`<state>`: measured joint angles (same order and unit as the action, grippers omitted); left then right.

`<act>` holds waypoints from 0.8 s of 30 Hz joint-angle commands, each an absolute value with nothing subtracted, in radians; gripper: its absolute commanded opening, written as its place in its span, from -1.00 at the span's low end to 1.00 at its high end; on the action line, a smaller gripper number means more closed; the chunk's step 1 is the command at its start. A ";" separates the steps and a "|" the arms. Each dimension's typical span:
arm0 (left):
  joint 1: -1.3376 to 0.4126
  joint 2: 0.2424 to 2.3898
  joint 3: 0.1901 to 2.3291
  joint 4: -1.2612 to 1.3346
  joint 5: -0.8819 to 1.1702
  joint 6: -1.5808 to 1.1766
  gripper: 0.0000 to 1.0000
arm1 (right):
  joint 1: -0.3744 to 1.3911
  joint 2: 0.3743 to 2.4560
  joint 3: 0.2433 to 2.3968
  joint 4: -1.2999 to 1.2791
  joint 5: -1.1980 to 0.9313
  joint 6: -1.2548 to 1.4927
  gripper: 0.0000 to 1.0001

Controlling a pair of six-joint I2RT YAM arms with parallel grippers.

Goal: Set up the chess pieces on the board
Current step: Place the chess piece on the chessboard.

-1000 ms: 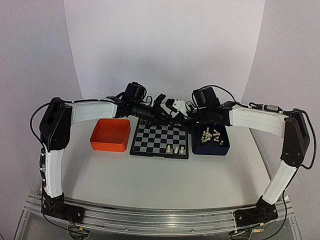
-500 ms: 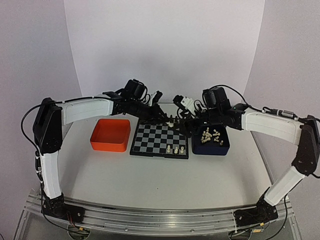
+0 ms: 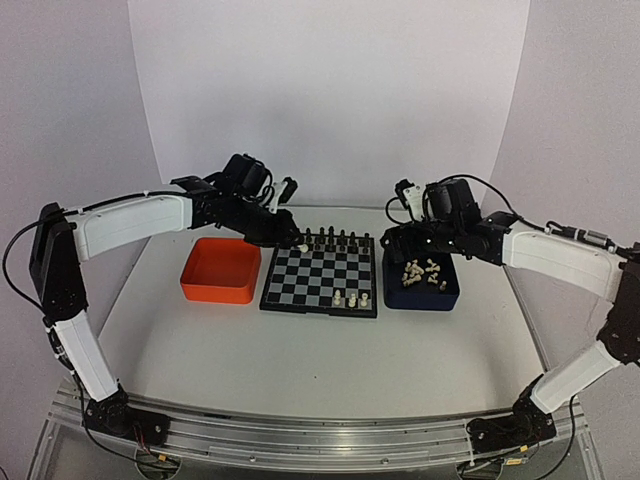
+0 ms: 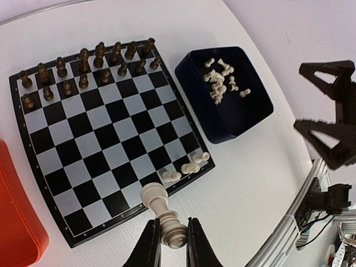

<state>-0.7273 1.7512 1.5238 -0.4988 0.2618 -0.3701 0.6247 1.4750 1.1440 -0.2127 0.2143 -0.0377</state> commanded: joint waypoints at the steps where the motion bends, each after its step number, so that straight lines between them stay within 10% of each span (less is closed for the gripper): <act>1: -0.758 1.778 1.523 -0.523 0.219 -0.288 -1.00 | 0.573 1.448 1.163 -0.319 0.337 0.137 0.89; 24: -0.798 2.069 1.762 -0.681 0.310 -0.285 -1.00 | 0.483 1.434 1.126 -0.440 0.355 0.188 0.89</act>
<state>-0.7933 2.0351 1.6775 -0.6285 0.2928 -0.2846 0.4914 1.4632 1.1308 -0.4269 0.3394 0.1883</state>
